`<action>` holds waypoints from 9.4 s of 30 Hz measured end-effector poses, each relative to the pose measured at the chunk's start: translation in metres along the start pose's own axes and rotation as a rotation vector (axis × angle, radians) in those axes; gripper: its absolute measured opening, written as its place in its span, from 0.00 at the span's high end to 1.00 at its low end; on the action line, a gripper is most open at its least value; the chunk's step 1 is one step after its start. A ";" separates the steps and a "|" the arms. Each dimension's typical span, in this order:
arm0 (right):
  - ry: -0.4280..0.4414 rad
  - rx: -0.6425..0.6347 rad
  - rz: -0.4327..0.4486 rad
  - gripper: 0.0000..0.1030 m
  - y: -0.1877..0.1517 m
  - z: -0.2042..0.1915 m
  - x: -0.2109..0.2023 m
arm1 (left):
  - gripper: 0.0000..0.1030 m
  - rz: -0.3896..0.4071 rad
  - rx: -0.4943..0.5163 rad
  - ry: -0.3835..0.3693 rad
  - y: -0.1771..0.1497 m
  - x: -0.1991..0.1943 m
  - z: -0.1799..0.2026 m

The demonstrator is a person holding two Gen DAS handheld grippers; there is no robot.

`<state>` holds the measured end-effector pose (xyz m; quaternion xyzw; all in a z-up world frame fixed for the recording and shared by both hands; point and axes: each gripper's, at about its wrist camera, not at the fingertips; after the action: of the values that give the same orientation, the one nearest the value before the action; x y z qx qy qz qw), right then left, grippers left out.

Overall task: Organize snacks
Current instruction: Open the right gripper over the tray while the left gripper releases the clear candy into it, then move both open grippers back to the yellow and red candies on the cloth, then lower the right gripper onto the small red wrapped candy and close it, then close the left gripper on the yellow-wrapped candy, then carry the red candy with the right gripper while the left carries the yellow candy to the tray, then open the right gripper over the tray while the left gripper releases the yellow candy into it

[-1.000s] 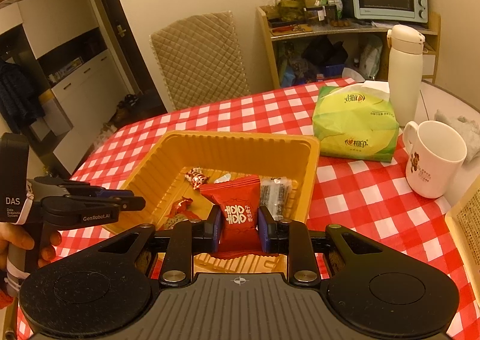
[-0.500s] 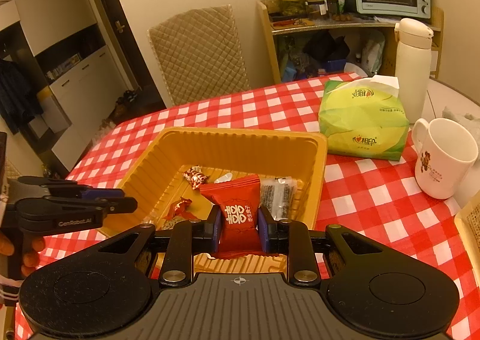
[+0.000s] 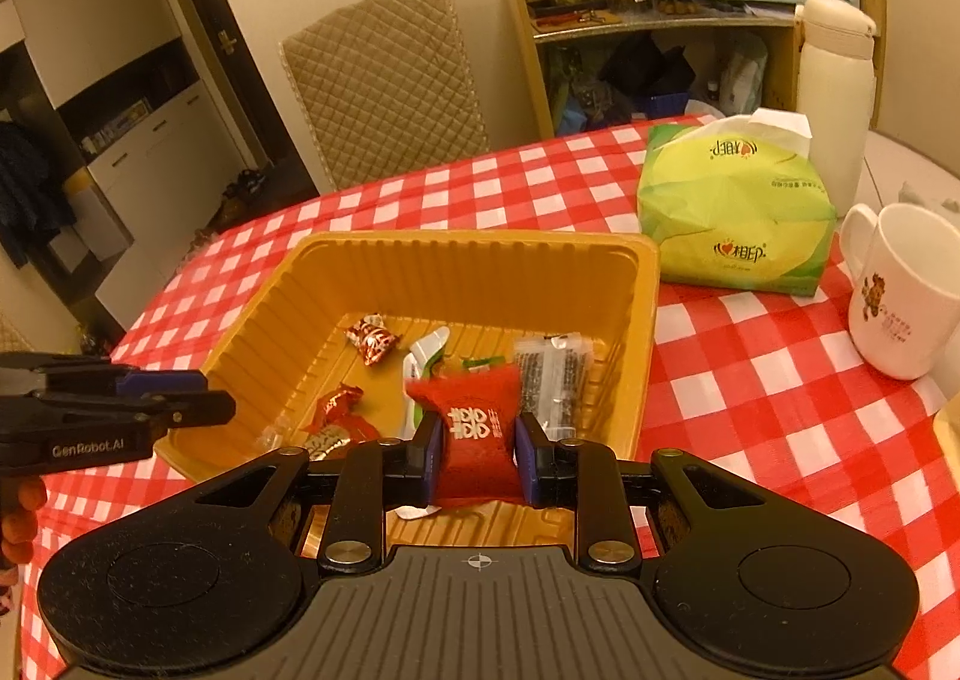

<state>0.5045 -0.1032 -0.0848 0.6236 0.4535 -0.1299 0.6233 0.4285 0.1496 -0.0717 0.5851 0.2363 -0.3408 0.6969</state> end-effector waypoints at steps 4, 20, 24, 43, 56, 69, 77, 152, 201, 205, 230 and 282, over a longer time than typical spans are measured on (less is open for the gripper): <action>0.008 0.042 -0.025 0.42 0.000 0.002 0.002 | 0.67 0.000 -0.003 0.000 -0.001 -0.001 0.000; 0.002 0.020 0.063 0.16 -0.002 -0.007 -0.028 | 0.35 0.051 -0.018 0.001 -0.005 -0.024 0.010; 0.005 0.032 0.089 0.14 -0.005 -0.006 -0.044 | 0.32 0.076 -0.015 0.003 -0.010 -0.040 0.019; 0.043 0.015 0.142 0.09 -0.054 0.003 -0.140 | 0.18 0.157 -0.025 0.044 -0.065 -0.134 0.081; 0.092 -0.057 0.093 0.09 -0.109 0.000 -0.183 | 0.18 0.159 -0.116 0.071 -0.130 -0.184 0.121; 0.137 -0.178 0.044 0.09 -0.155 -0.002 -0.202 | 0.18 0.123 -0.177 0.111 -0.184 -0.203 0.154; 0.149 -0.218 -0.001 0.09 -0.179 -0.001 -0.203 | 0.18 0.095 -0.217 0.131 -0.207 -0.204 0.165; 0.067 -0.332 -0.084 0.48 -0.169 -0.118 -0.045 | 0.19 -0.060 -0.231 0.120 -0.192 -0.126 0.045; -0.127 -0.080 -0.045 0.78 -0.162 -0.007 -0.089 | 0.75 -0.116 -0.033 -0.066 -0.127 0.001 0.094; -0.126 -0.080 -0.044 0.78 -0.162 -0.007 -0.090 | 0.79 -0.117 -0.012 -0.047 -0.127 0.003 0.095; -0.006 -0.071 -0.018 0.78 -0.135 -0.023 -0.090 | 0.83 -0.035 0.015 -0.075 -0.112 -0.045 0.087; 0.095 0.143 0.022 0.78 0.009 -0.041 0.009 | 0.79 -0.017 0.012 -0.003 0.020 0.025 -0.011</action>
<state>0.4992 -0.0613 -0.0775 0.6769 0.4652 -0.1257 0.5564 0.4603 0.1573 -0.0790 0.5869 0.2378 -0.3489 0.6908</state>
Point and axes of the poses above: each gripper's, at about its wrist camera, not at the fingertips, and x roughly the way its jaws point, z to its right, y to its top, and after that the axes turned 11 degrees about -y, right-handed
